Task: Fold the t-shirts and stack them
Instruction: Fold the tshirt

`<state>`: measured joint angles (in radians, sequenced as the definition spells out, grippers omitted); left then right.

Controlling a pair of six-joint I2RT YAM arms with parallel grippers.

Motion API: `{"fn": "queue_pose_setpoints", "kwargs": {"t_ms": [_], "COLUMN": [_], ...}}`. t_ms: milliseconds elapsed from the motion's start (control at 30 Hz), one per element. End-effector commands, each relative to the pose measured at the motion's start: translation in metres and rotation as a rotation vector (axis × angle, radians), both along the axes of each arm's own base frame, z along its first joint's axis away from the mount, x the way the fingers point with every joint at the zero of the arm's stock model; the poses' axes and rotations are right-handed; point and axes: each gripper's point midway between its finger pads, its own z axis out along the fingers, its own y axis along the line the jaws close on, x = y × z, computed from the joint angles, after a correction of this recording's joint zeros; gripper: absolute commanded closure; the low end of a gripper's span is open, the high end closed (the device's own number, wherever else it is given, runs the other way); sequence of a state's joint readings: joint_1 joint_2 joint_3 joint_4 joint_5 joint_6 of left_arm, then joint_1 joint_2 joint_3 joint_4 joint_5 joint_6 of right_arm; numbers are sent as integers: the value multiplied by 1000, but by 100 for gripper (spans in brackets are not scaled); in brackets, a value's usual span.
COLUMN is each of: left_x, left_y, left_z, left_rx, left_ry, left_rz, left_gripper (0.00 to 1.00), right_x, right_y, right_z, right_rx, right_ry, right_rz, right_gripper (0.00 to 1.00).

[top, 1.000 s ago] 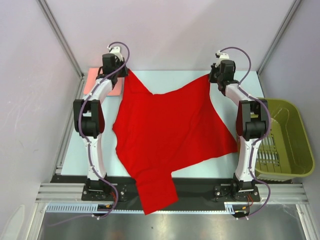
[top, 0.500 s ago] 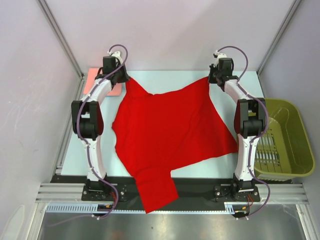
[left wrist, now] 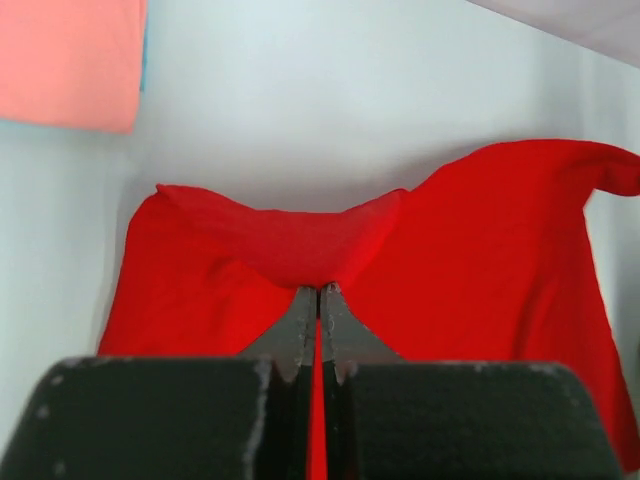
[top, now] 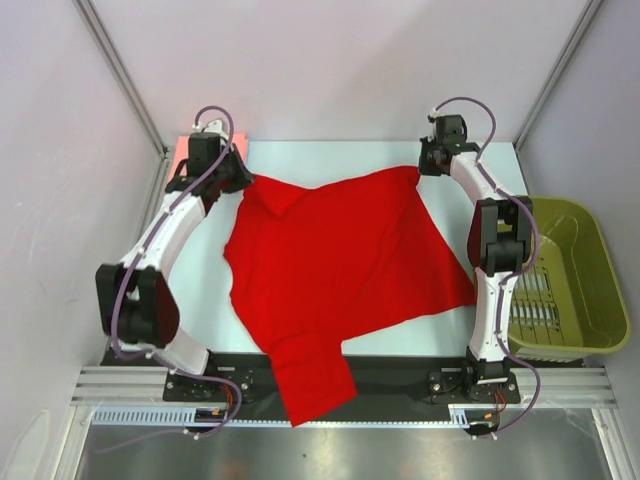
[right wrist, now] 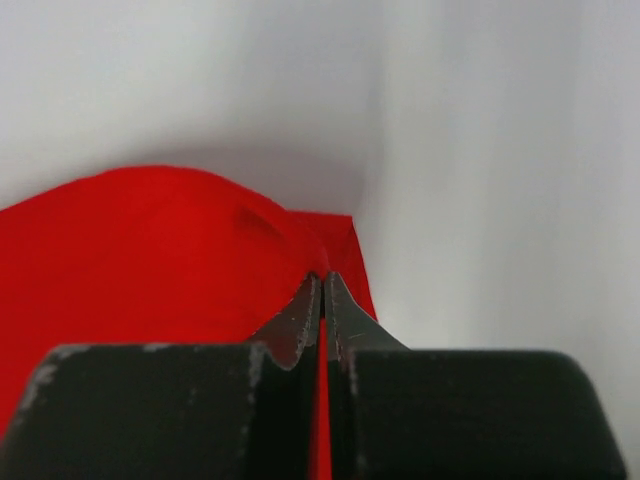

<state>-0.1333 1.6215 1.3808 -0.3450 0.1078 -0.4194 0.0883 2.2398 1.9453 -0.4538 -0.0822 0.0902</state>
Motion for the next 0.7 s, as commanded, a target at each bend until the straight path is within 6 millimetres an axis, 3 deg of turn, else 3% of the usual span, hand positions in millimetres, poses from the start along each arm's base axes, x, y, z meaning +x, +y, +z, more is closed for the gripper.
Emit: {"fn": "queue_pose_setpoints", "kwargs": {"t_ms": [0, 67, 167, 333, 367, 433, 667], "left_x": [-37, -54, -81, -107, -114, -125, -159], "left_y": [-4, -4, -5, -13, -13, -13, -13], "left_z": [0, 7, -8, -10, -5, -12, -13], "left_rx": [-10, -22, -34, -59, -70, -83, -132], "left_ry": [36, 30, 73, 98, 86, 112, 139], "left_rz": [21, 26, 19, 2, 2, 7, 10], "left_gripper": [100, 100, 100, 100, 100, 100, 100], "right_x": [-25, -34, -49, -70, -72, -75, -87], "right_y": [-3, -4, -5, -10, -12, -14, -25], "right_z": [24, 22, 22, 22, 23, 30, 26], "right_rx": [-3, 0, 7, -1, -1, -6, -45], "right_ry": [42, 63, 75, 108, 109, 90, 119], "right_rz": [-33, -39, -44, -55, -59, -59, -64], "right_gripper": [100, 100, 100, 100, 100, 100, 100]}}
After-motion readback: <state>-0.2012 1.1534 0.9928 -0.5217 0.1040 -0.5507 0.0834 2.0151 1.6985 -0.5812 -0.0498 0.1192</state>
